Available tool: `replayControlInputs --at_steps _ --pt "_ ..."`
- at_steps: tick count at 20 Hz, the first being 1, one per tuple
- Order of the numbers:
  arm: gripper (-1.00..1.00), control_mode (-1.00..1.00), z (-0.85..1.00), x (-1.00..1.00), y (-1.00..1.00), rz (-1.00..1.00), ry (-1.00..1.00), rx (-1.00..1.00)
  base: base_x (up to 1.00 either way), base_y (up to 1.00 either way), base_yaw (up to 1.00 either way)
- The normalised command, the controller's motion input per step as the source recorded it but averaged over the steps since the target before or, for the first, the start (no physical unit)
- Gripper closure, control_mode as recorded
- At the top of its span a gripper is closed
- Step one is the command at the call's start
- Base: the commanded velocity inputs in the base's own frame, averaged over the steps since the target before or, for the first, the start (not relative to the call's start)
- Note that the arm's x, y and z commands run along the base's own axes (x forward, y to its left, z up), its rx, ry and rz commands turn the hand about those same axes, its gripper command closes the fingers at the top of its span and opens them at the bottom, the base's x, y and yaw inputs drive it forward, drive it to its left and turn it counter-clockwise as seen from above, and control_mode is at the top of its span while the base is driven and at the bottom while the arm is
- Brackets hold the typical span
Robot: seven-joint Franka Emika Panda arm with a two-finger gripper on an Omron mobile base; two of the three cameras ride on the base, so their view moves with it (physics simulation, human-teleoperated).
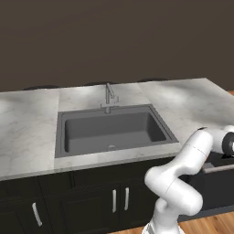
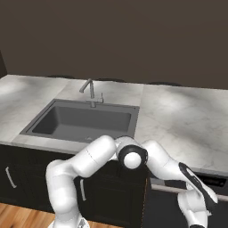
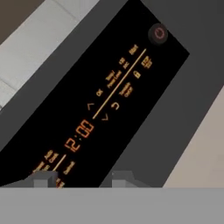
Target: Pick up the cup and bowl from the counter, place them in the dishwasher, and close the dishwasher door.
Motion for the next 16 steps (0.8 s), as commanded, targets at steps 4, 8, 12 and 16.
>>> replayControlInputs --at_steps 4,8,12,16 --pt "-1.00 -1.00 -0.31 0.49 -0.58 0.00 0.00 0.00 0.00 0.00 0.00" --pt "-1.00 -1.00 -0.36 0.52 -0.57 0.00 0.00 0.00 0.00 0.00 0.00" --pt "-1.00 -1.00 -0.41 0.57 -0.56 0.00 0.00 0.00 0.00 0.00 0.00" --pt "-1.00 -1.00 -0.46 0.62 -0.53 0.00 0.00 0.00 0.00 0.00 0.00"
